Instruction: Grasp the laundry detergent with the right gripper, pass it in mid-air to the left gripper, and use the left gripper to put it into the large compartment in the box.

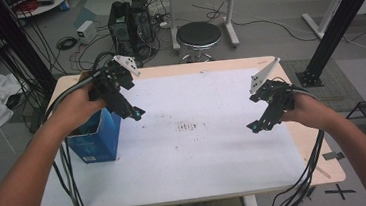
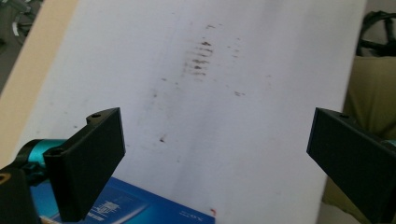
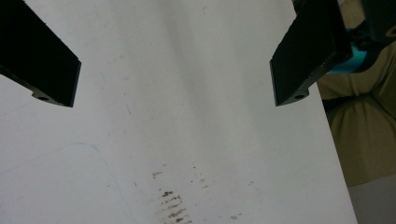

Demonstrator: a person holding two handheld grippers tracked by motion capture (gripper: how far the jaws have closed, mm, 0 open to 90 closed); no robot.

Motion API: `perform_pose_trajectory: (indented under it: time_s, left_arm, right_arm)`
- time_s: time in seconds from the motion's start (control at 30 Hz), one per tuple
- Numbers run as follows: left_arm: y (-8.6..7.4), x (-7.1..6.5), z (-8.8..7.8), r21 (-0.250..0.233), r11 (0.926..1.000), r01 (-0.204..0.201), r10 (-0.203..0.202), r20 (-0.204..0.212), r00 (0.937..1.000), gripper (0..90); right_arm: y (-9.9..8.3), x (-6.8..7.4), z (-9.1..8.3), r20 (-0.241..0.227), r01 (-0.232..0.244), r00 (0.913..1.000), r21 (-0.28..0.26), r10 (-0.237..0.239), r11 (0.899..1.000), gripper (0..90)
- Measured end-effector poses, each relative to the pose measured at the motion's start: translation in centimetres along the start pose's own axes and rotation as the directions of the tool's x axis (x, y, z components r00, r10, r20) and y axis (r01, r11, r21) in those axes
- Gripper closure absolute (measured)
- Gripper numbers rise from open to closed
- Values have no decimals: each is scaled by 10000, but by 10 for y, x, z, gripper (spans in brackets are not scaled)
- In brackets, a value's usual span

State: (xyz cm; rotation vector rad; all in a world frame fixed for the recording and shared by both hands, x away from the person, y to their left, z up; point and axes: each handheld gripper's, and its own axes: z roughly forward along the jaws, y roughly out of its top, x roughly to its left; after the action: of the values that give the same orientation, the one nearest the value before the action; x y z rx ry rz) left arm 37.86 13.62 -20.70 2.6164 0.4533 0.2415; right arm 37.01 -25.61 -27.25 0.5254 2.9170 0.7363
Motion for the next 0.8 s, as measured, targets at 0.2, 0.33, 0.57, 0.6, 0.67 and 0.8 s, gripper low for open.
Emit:
perform_pose_trajectory:
  time_s: [0.2,0.33,0.57,0.6,0.67,0.8]
  left_arm:
    - [7,0,16,491,9976,-488,480,180,9987,43]
    - [14,-5,25,475,9980,-425,408,368,9985,43]
    - [26,-12,35,793,9911,-1067,1006,776,9919,43]
    - [28,-13,36,864,9900,-1119,1050,802,9912,44]
    - [31,-14,39,927,9877,-1262,1177,914,9888,43]
    - [33,-16,41,997,9853,-1390,1297,943,9871,44]
  right_arm:
    - [5,0,0,26,69,10000,13,-69,10000,8]
    - [10,0,0,-54,177,9998,-86,-178,9998,8]
    - [27,-6,0,-232,278,9993,-47,-279,9996,8]
    - [30,-8,0,-233,255,9994,-55,-256,9997,8]
    - [36,-13,0,-72,465,9989,-96,-466,9989,8]
    - [48,-16,0,-136,365,9992,-85,-366,9993,8]
